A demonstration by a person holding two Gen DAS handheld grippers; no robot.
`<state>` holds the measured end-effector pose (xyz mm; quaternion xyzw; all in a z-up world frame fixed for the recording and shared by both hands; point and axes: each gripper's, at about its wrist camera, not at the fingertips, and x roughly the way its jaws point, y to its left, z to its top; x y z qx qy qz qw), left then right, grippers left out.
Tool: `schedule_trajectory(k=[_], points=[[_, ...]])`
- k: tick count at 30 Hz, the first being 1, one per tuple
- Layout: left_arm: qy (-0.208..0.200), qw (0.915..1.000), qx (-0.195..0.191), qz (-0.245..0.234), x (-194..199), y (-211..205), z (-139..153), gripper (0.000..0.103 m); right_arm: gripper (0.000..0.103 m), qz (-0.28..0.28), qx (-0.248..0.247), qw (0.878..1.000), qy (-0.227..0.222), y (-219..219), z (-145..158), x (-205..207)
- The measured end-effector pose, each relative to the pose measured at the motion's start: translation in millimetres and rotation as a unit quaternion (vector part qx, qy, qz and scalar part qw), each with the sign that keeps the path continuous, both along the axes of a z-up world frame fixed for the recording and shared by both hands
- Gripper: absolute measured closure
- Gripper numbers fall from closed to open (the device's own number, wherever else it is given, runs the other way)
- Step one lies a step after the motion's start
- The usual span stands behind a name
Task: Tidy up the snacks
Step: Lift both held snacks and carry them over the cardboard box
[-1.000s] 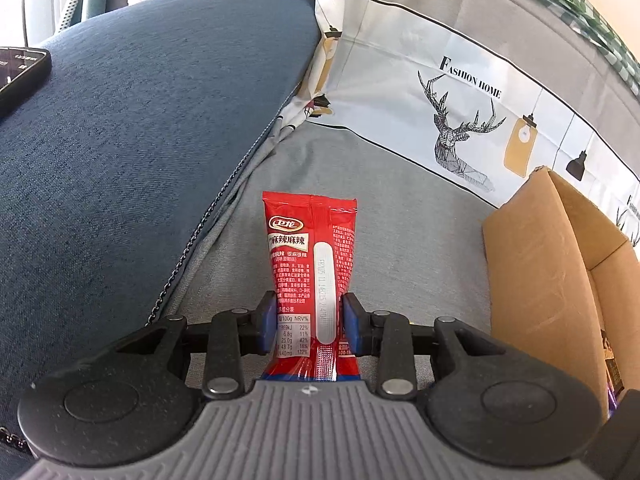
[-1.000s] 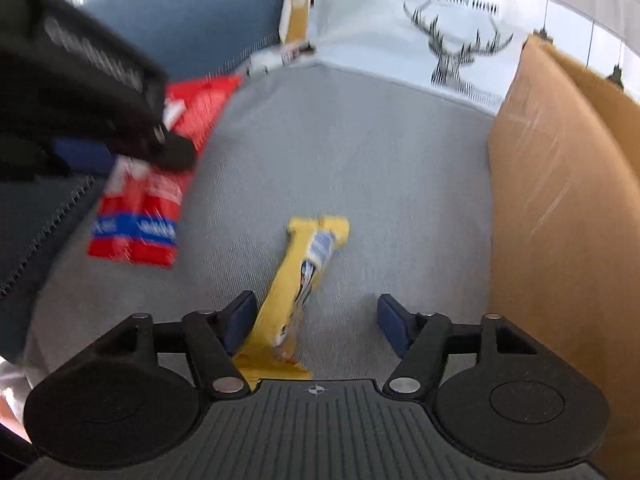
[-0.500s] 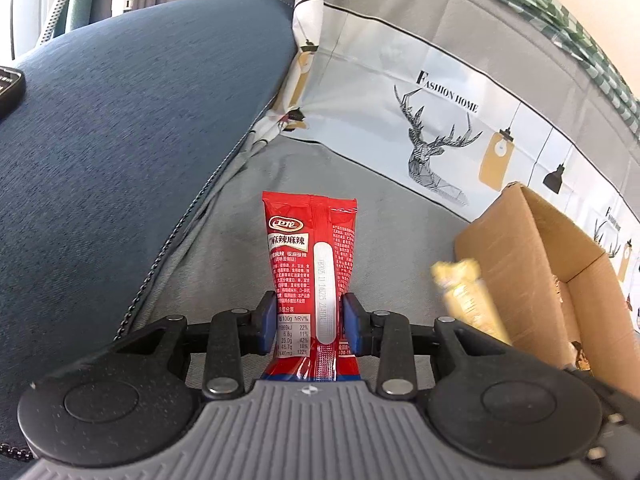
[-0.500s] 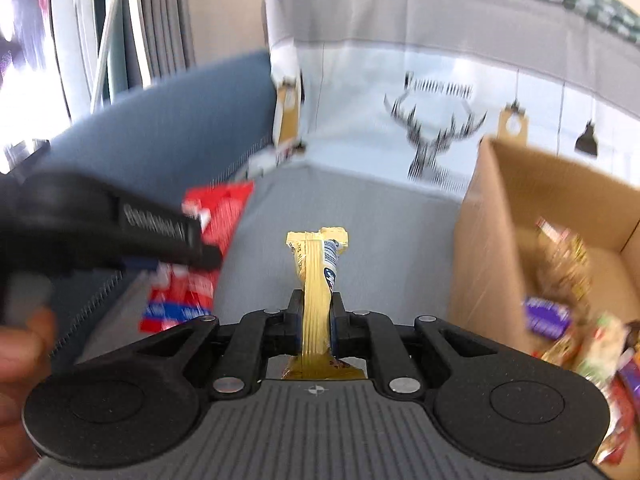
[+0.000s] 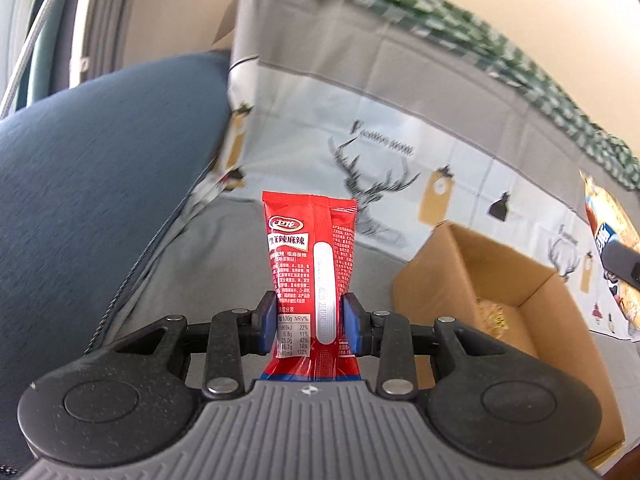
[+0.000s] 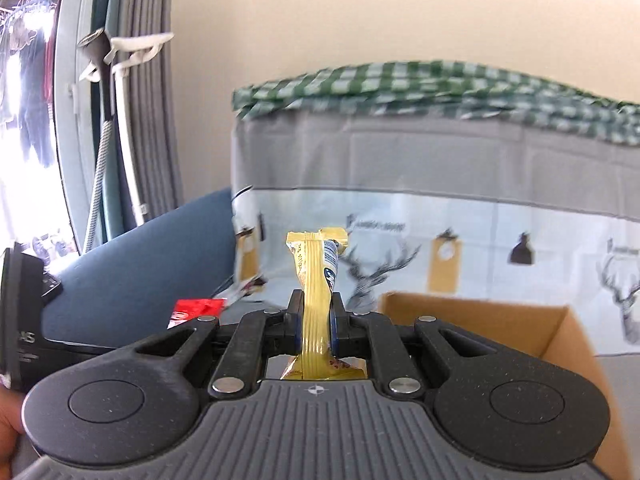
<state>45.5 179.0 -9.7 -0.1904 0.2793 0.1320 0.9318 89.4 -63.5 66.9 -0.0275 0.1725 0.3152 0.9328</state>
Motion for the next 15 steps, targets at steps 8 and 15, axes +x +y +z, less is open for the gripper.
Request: schedule_trajectory(k=[8, 15], points=[[-0.032, 0.9988, 0.018, -0.033, 11, -35, 9, 0.066, 0.091, -0.052, -0.001, 0.998, 0.018, -59, -23, 17], [-0.054, 0.9962, 0.026, -0.063, 23, -66, 13, 0.066, 0.091, -0.08, -0.007, 0.997, 0.016, -95, -34, 24]])
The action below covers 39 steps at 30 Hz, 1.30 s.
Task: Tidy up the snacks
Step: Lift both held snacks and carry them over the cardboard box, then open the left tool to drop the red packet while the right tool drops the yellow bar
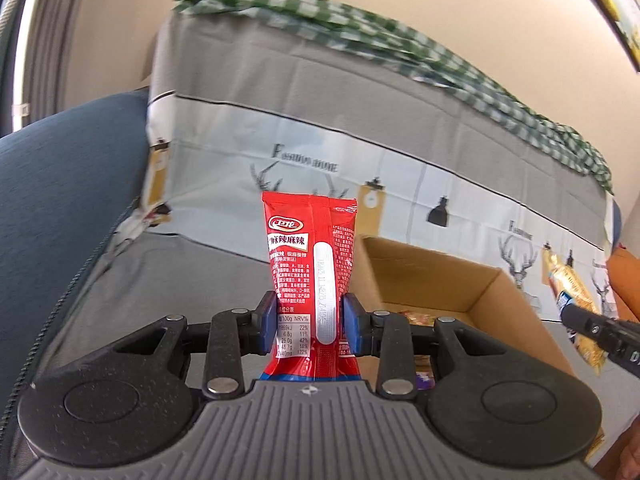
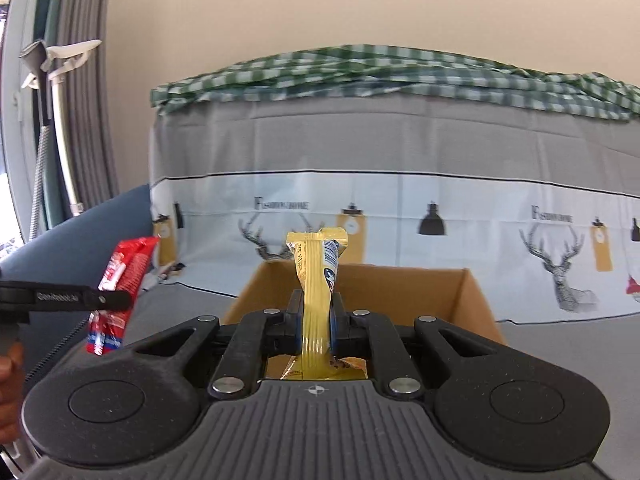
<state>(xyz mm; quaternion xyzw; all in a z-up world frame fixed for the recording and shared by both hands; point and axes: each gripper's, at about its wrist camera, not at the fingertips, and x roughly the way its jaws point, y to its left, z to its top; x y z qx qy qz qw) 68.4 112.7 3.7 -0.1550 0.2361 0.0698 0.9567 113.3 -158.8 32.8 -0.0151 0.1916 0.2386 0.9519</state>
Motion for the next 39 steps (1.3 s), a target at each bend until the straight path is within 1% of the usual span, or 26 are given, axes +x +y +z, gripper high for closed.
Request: schedule_trajectory(k=[10, 18, 22, 30, 32, 33, 34, 35, 36, 38, 39], points=[[-0.028, 0.9981, -0.01, -0.055, 20, -53, 4, 0.066, 0.091, -0.043, -0.009, 0.999, 0.001, -41, -10, 8], [-0.032, 0.9947, -0.014, -0.097, 38, -97, -2, 0.066, 0.091, -0.053, -0.022, 0.998, 0.003, -53, -16, 11], [-0.032, 0.9931, -0.01, -0.113, 44, -113, -6, 0.066, 0.091, -0.056, -0.031, 0.998, 0.002, -55, -19, 12], [-0.033, 0.9912, -0.02, -0.127, 53, -125, -9, 0.066, 0.091, -0.064, -0.037, 0.997, 0.002, -61, -23, 13], [-0.029, 0.9886, -0.029, -0.145, 55, -128, -10, 0.063, 0.091, -0.066, -0.039, 0.997, 0.004, -63, -24, 13], [-0.025, 0.9875, -0.033, -0.152, 56, -129, -10, 0.06, 0.09, -0.066, -0.04, 0.997, 0.006, -63, -25, 14], [-0.026, 0.9875, -0.03, -0.153, 55, -131, -10, 0.051, 0.089, -0.065, -0.042, 0.997, 0.013, -64, -27, 15], [-0.03, 0.988, -0.024, -0.15, 54, -131, -9, 0.042, 0.08, -0.067, -0.044, 0.997, 0.02, -64, -29, 17], [-0.035, 0.9883, -0.019, -0.147, 52, -131, -8, 0.042, 0.064, -0.073, -0.044, 0.996, 0.025, -65, -30, 18], [-0.04, 0.9888, -0.016, -0.143, 50, -128, -7, 0.041, 0.047, -0.081, -0.036, 0.996, 0.026, -69, -30, 19], [-0.041, 0.9893, -0.015, -0.139, 49, -125, -6, 0.041, 0.044, -0.085, -0.029, 0.996, 0.027, -71, -29, 19]])
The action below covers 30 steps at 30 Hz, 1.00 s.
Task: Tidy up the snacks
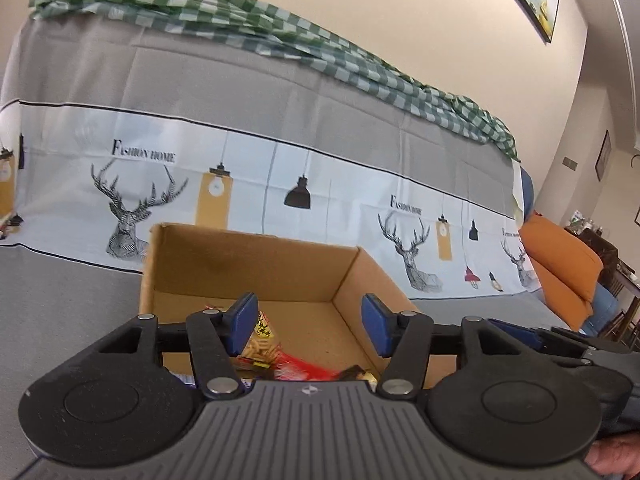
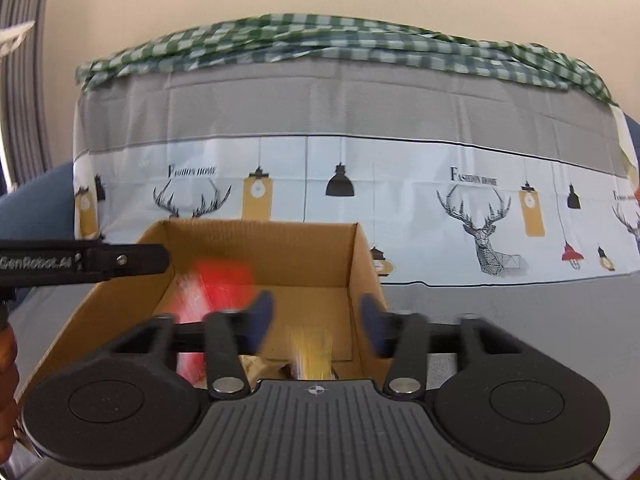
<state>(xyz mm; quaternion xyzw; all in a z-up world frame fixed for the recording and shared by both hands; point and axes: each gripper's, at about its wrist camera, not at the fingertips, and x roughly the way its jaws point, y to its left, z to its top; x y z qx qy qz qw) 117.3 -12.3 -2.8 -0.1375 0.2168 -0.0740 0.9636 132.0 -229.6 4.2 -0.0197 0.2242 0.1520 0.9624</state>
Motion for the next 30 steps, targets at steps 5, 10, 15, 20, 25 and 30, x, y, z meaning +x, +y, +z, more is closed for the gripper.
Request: schedule_trajectory(k=[5, 10, 15, 20, 25, 30], points=[[0.011, 0.9995, 0.022, 0.019, -14, 11, 1, 0.035, 0.029, -0.016, 0.03, 0.999, 0.012, -8, 2, 0], [0.066, 0.9944, 0.066, 0.049, -48, 16, 8, 0.015, 0.0, -0.022, 0.039, 0.999, 0.016, -11, 10, -19], [0.132, 0.9862, 0.078, 0.064, -95, 9, -4, 0.001, 0.001, -0.027, 0.029, 0.999, -0.011, -19, 12, -69], [0.143, 0.9848, 0.075, 0.063, -129, -11, -19, 0.001, 0.001, -0.051, 0.027, 0.998, 0.008, -20, 12, -93], [0.146, 0.9834, 0.09, 0.06, -131, -15, -25, 0.001, 0.001, -0.047, 0.011, 0.999, 0.022, -20, -1, -98], [0.149, 0.9823, 0.094, 0.062, -125, -13, -27, 0.001, 0.001, -0.073, 0.04, 0.995, 0.053, -40, -37, -99]])
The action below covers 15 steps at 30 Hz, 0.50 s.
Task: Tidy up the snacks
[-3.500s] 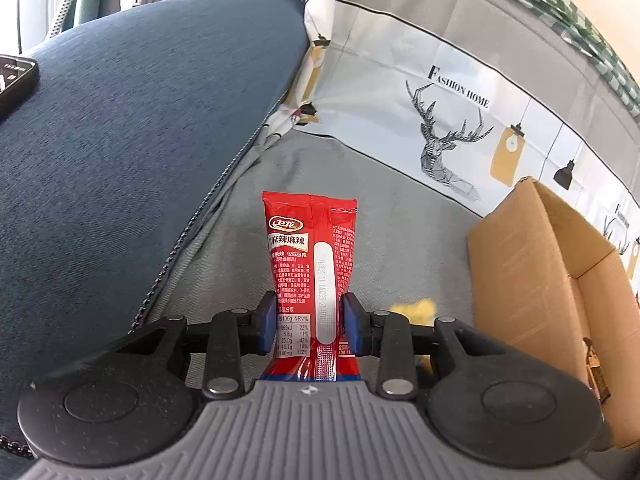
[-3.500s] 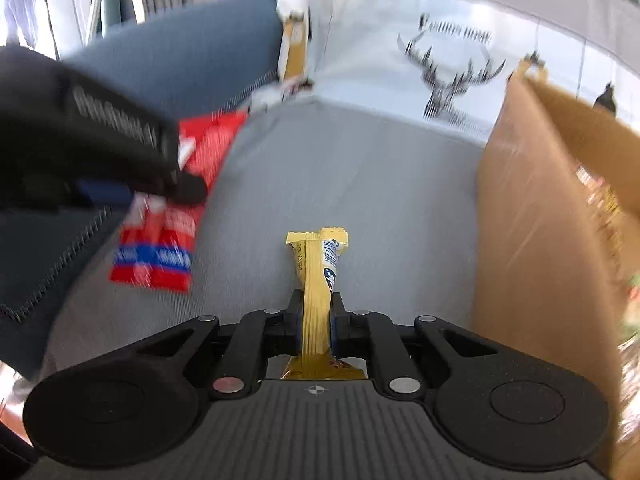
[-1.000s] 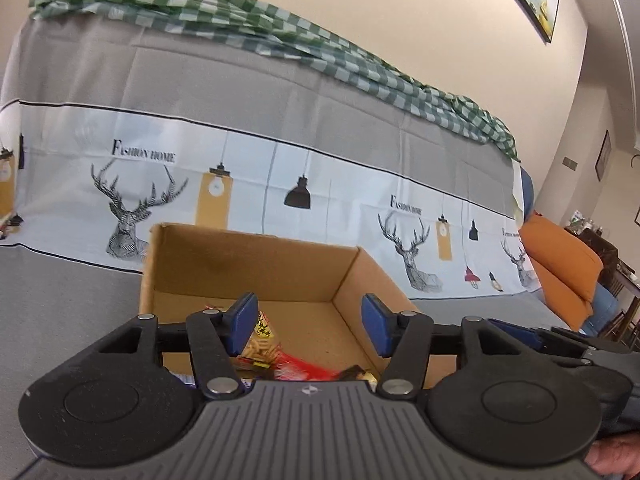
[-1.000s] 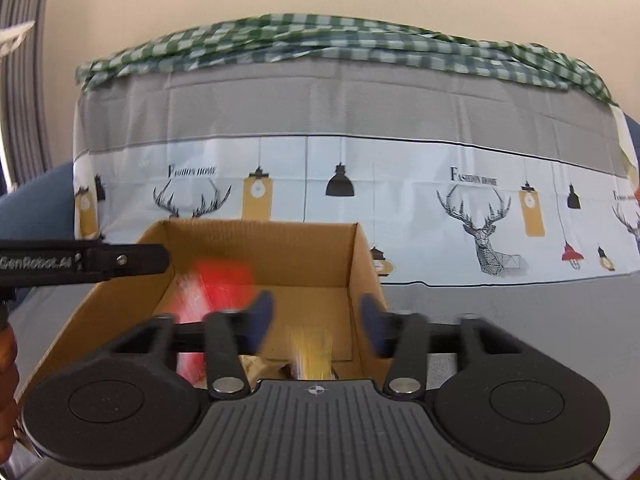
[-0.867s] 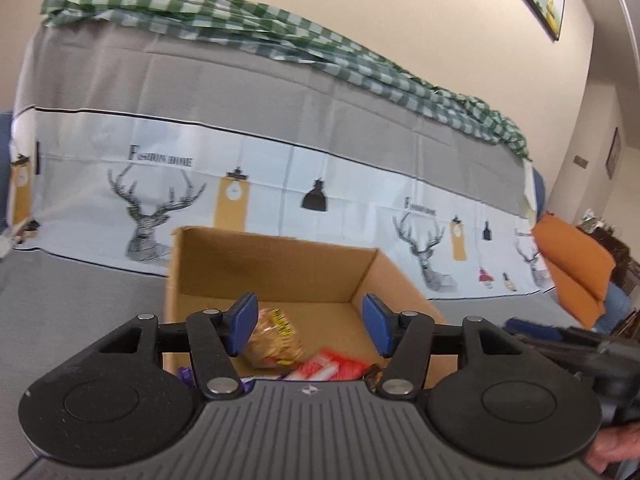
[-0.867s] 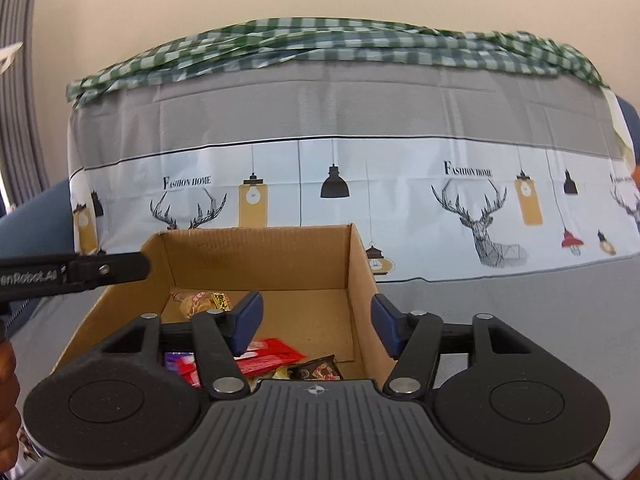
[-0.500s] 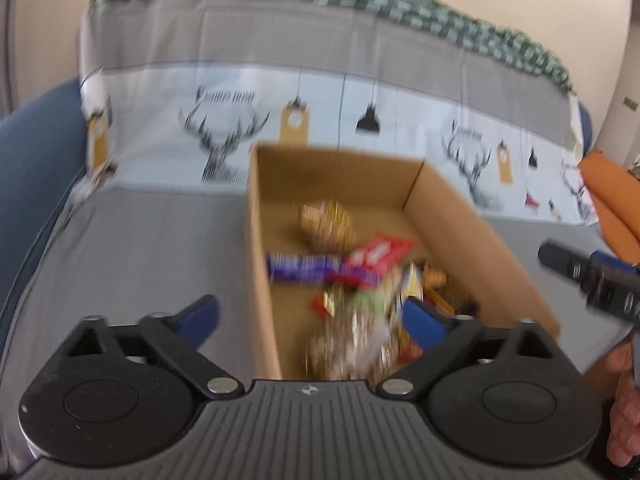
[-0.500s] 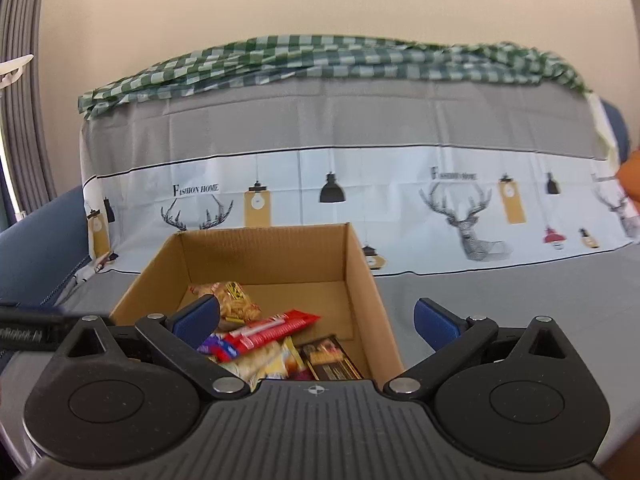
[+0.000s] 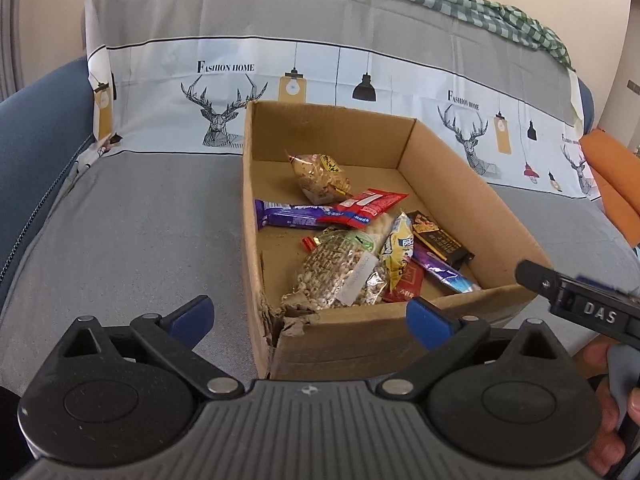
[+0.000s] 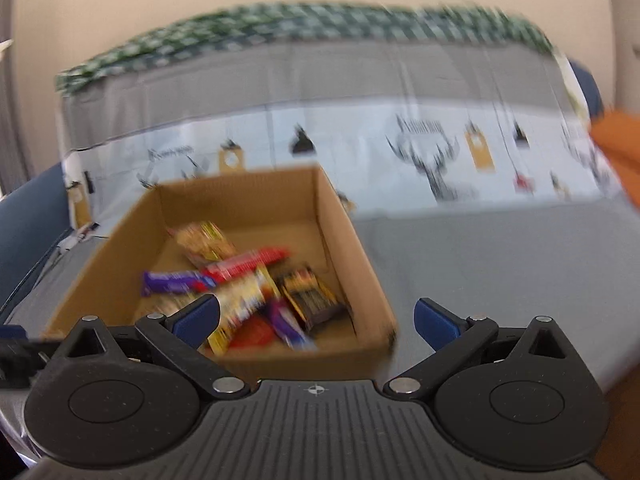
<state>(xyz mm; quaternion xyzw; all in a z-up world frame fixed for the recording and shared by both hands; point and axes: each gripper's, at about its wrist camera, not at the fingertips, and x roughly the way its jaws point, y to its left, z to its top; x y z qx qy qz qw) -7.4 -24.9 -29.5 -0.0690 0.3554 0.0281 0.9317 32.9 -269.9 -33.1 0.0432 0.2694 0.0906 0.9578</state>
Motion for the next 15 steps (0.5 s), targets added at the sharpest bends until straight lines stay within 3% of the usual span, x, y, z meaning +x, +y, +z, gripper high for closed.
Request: schedule_trajectory(k=[5, 15], points=[[0.01, 0.9999, -0.008, -0.002, 5, 1, -3, 0.001, 0.001, -0.009, 0.041, 0.999, 0.017, -9, 1, -2], [0.019, 0.9993, -0.029, -0.018, 13, -2, -7, 0.001, 0.001, 0.022, -0.001, 1.0, 0.004, 12, -6, -8]])
